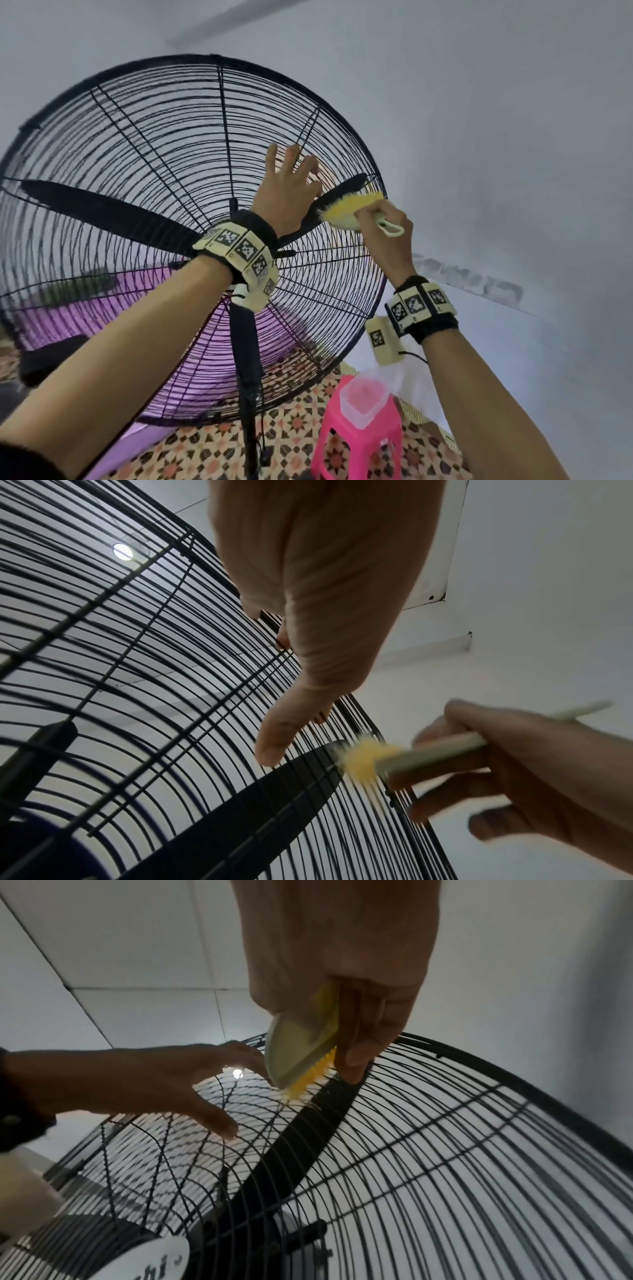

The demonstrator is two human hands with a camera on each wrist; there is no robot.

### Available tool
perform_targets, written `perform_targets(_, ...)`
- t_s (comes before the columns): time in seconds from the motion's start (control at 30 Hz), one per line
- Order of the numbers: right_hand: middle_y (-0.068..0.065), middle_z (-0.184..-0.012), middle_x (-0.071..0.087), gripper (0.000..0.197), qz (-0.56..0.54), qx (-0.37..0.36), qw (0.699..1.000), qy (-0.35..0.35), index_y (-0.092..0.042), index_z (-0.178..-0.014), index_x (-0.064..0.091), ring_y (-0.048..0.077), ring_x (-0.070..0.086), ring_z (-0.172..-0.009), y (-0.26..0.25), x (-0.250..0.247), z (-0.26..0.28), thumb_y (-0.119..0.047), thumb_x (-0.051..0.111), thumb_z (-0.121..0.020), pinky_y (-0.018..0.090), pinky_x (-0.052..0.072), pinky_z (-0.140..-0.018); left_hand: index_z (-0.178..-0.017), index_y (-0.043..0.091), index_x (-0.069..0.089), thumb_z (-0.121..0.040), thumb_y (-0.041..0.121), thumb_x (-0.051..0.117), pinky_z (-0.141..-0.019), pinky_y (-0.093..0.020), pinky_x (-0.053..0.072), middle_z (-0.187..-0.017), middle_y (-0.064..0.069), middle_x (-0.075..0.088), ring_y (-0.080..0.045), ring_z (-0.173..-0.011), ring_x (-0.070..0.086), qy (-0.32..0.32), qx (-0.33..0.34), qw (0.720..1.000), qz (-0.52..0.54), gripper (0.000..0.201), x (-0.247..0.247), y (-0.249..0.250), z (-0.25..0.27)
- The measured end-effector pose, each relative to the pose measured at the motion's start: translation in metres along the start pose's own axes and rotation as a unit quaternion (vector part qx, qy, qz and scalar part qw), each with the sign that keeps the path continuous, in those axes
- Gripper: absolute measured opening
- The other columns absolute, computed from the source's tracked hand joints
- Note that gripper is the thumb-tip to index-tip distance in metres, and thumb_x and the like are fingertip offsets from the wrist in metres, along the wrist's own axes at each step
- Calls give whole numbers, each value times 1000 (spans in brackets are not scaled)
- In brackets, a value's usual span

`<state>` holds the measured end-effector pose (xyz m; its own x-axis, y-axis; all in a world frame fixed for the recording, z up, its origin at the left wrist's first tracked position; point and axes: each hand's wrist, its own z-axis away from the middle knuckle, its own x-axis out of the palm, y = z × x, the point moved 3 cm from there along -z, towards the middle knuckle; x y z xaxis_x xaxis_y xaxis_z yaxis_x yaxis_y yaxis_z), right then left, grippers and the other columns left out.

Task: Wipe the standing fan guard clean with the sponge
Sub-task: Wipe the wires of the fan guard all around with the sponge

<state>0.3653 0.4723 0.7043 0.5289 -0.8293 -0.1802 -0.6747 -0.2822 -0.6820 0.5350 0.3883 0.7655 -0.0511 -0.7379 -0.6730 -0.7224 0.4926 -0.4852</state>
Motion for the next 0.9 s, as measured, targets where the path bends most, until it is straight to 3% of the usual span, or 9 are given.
perform_targets(0.1, -8, -73, 71, 20, 49, 90, 994, -39, -20, -73, 72, 15, 70, -69, 28, -1, 3, -34, 63, -84, 38, 61, -67, -141, 28, 54, -84, 15, 70, -123, -71, 4, -160, -6, 23, -42, -154, 8, -11, -4, 1000, -6, 61, 0, -4, 1)
perform_targets(0.17, -6, -72, 72, 21, 59, 97, 992, -53, -21, -73, 74, 13, 71, -66, 31, -7, 2, -35, 62, -83, 38, 62, -64, -141, 29, 54, -82, 15, 71, -123, -71, 2, -160, -6, 23, -41, -154, 6, -20, -5, 1000, -1, 63, -1, -5, 0)
perform_targets(0.27, -10, -70, 67, 17, 34, -5, 998, -44, -16, -85, 74, -3, 58, -54, 8, -18, -6, -23, 61, -94, 15, 43, -49, -144, 30, 52, -80, 18, 73, -123, -70, 0, -160, -5, 22, -41, -154, 5, -23, -2, 1000, -3, 68, -2, -2, -1)
perform_targets(0.37, -12, -78, 70, 13, -17, -58, 997, -48, -17, -92, 75, -5, 56, -55, -7, -16, -13, -15, 62, -93, 9, 35, -49, -145, 29, 51, -82, 23, 73, -123, -70, 4, -161, -6, 22, -41, -154, 8, -15, 0, 1000, -21, 67, -1, 1, 2)
perform_targets(0.5, -8, -85, 75, 11, -4, 63, 994, -84, -28, -81, 74, 11, 72, -71, 36, -6, -3, -33, 65, -84, 37, 61, -64, -144, 36, 54, -84, 41, 74, -122, -68, 15, -161, -4, 28, -39, -153, 15, -49, 14, 997, -53, 63, -11, 1, -6)
perform_targets(0.6, -6, -81, 75, 16, 42, 73, 990, -112, -27, -78, 74, 18, 74, -72, 57, -11, 6, -39, 64, -79, 47, 63, -67, -137, 36, 62, -90, 39, 67, -117, -61, 30, -152, -1, 42, -31, -144, 33, -26, 27, 998, -52, 48, -26, 3, -21)
perform_targets(0.67, -4, -80, 76, 17, 38, 58, 994, -83, -24, -82, 76, 18, 73, -71, 53, -19, 2, -36, 64, -84, 41, 62, -68, -143, 34, 57, -91, 33, 66, -117, -57, 32, -154, -1, 41, -28, -143, 36, 0, 40, 998, -43, 52, -31, 8, -37)
perform_targets(0.8, -4, -85, 74, 14, 25, -12, 999, -38, -20, -89, 75, 7, 67, -73, 26, -32, -27, -28, 64, -94, 11, 46, -58, -158, 37, 35, -91, 43, 70, -125, -63, 12, -169, 0, 23, -31, -157, 15, -31, 58, 995, -71, 76, -22, 21, -67)
perform_targets(0.9, -9, -87, 72, 19, -13, -40, 998, -52, -23, -92, 74, -1, 61, -67, 18, -29, -48, -17, 56, -93, 14, 44, -55, -156, 36, 37, -88, 50, 72, -123, -67, 13, -168, -3, 23, -32, -157, 12, -46, 47, 993, -96, 78, -20, 25, -77)
